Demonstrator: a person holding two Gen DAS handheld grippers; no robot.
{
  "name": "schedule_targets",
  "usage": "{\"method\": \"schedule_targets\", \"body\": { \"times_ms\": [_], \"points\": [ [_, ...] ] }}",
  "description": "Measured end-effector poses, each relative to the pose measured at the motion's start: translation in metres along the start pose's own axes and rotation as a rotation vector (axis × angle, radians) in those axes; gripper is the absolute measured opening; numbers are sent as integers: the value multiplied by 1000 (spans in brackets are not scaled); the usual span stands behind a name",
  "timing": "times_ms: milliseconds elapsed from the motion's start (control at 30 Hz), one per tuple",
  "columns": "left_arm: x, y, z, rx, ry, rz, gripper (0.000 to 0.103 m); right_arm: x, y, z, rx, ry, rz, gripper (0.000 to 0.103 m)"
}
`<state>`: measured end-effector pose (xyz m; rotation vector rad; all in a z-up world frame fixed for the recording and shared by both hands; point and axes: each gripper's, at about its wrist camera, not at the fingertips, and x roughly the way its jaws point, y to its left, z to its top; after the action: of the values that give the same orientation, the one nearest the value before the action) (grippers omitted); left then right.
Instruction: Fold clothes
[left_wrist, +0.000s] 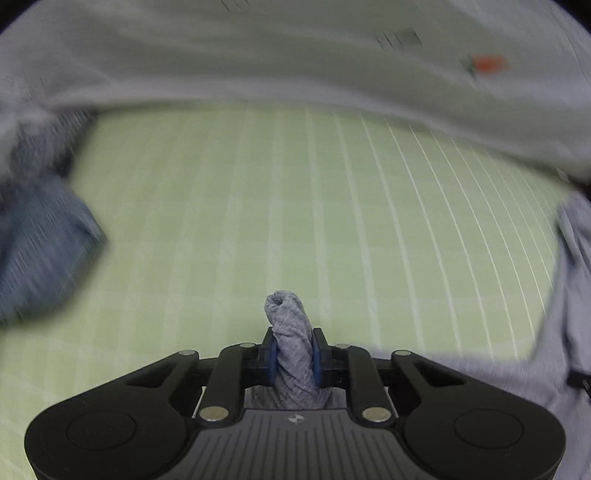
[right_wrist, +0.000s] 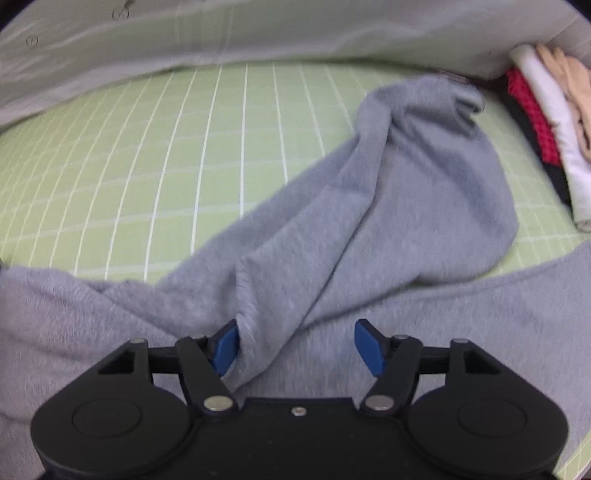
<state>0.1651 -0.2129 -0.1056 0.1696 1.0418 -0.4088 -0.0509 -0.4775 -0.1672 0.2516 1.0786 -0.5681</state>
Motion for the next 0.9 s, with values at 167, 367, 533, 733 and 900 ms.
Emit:
{"method": "schedule_targets", "body": {
  "times_ms": [167,367,533,733,900],
  "points": [
    [4,53,50,-168,-139,115,39,-7,1,15,31,-72,12,68],
    [-4,87,39,-258,-138,216,79,-5,10,18,-6,-67,2,68],
    [-24,110,-31,-372,-34,229,79,-5,14,9,11,-37,41,68],
    [-62,124,-99,-519,2,119,81,-24,18,-2,19,-64,73,69],
    [-70,116,-114,-454,7,-2,91,-46,19,-19,33,-88,85,69]
  ]
}}
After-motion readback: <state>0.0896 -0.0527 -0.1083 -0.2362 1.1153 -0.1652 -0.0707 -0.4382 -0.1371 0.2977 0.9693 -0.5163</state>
